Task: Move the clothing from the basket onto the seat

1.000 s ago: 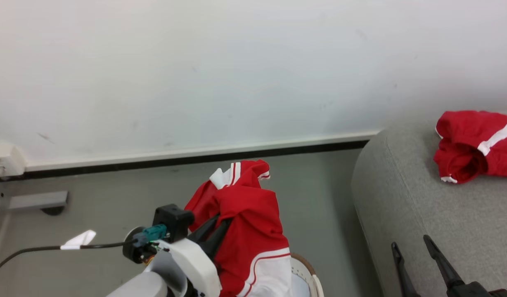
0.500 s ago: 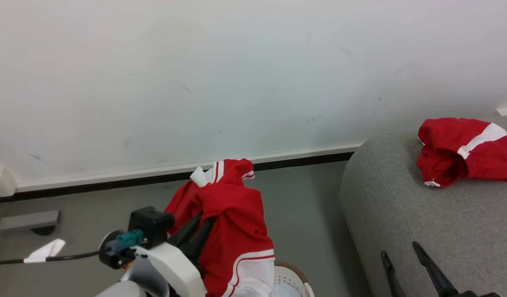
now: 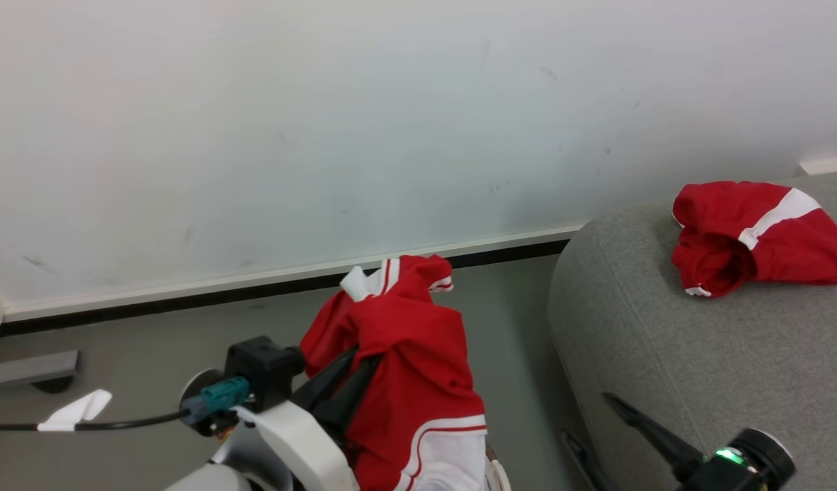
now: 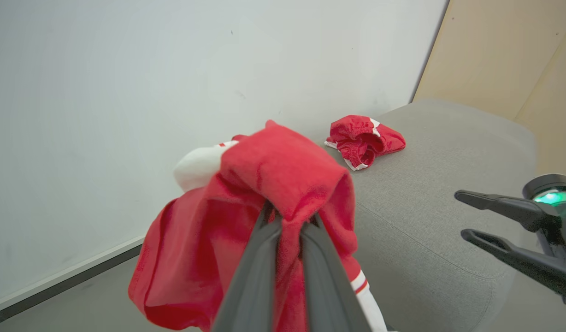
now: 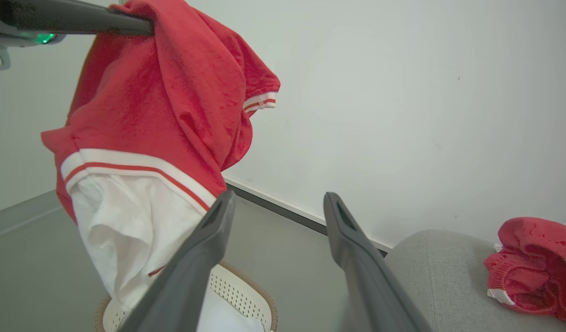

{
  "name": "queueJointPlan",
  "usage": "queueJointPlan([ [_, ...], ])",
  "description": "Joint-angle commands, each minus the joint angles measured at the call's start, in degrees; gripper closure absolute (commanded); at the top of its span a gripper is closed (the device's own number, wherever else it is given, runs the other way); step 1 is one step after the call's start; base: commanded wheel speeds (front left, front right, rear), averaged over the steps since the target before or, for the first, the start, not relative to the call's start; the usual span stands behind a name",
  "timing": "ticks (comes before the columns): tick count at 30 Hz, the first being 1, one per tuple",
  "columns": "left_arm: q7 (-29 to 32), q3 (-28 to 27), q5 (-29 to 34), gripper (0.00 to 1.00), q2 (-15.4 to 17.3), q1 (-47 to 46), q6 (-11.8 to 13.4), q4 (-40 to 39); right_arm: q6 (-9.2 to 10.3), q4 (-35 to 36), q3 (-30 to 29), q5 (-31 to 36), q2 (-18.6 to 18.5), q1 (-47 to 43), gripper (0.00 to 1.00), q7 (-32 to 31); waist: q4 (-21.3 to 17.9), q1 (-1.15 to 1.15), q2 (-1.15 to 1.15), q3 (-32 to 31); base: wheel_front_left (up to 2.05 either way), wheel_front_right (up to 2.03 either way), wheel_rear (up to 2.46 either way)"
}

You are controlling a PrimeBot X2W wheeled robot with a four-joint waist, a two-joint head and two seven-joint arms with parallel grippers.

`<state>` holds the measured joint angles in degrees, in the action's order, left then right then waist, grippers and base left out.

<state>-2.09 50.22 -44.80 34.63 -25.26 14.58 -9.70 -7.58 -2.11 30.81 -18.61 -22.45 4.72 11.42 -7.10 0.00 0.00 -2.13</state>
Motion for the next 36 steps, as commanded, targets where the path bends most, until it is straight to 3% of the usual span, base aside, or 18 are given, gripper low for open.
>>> queueJointPlan([
  [1, 0.0, -0.1, 0.4, 1.00, -0.4, -0.6, -0.2, -0.4, 0.17, -0.3, 1.4, -1.0, -0.5, 1.6, 0.00, -0.3, 0.1, 0.00, 0.00, 0.0, 0.00, 0.00, 0.00],
  [10, 1.3, 2.3, 1.4, 1.00, -3.4, -3.1, -1.3, -0.4, 0.16, -10.4, 15.3, -6.1, 3.7, 13.4, 0.00, 0.0, 2.0, 0.00, 0.00, 0.4, 0.00, 0.00, 0.00],
  [19, 2.0, 4.8, 2.1, 1.00, -6.6, -4.6, -2.8, 0.2, 0.16, -26.4, 23.1, -10.5, 11.3, 22.6, 0.00, 2.9, 3.9, 0.00, 0.00, -0.2, 0.00, 0.00, 0.00],
  [20, 2.1, 4.9, 2.0, 1.00, -6.8, -4.7, -2.9, 0.4, 0.16, -27.8, 23.8, -11.4, 12.2, 23.2, 0.24, 3.2, 4.2, 0.00, 0.00, -0.3, 0.00, 0.00, 0.00],
  [21, 2.2, 5.1, 2.0, 1.00, -7.1, -4.8, -2.9, 0.6, 0.16, -28.8, 23.9, -12.7, 13.2, 23.7, 0.69, 3.4, 4.4, 0.00, 0.00, -0.4, 0.00, 0.00, 0.00],
  [22, 2.2, 5.2, 1.9, 1.00, -7.3, -5.0, -3.1, 0.7, 0.16, -29.3, 24.0, -13.6, 13.9, 24.2, 1.00, 3.5, 4.6, 0.00, 0.00, -0.4, 0.00, 0.00, 0.00],
  [26, 1.9, 5.2, 1.8, 1.00, -7.2, -4.8, -3.0, 1.4, 0.16, -28.8, 24.3, -16.6, 14.6, 25.0, 1.00, 3.8, 4.9, 0.00, 0.00, -0.6, 0.00, 0.00, 0.00],
  [33, 1.0, 4.8, 1.7, 1.00, -6.4, -3.7, -2.5, 2.6, 0.16, -26.0, 23.7, -17.6, 12.8, 24.8, 1.00, 3.8, 4.5, 0.00, 0.00, -0.5, 0.00, 0.00, 0.00],
  [36, 0.7, 4.7, 1.8, 0.80, -6.0, -3.3, -2.2, 3.0, 0.16, -24.8, 23.6, -18.1, 12.2, 24.1, 1.00, 3.8, 4.1, 0.00, 0.00, -0.4, 0.00, 0.00, 0.00],
])
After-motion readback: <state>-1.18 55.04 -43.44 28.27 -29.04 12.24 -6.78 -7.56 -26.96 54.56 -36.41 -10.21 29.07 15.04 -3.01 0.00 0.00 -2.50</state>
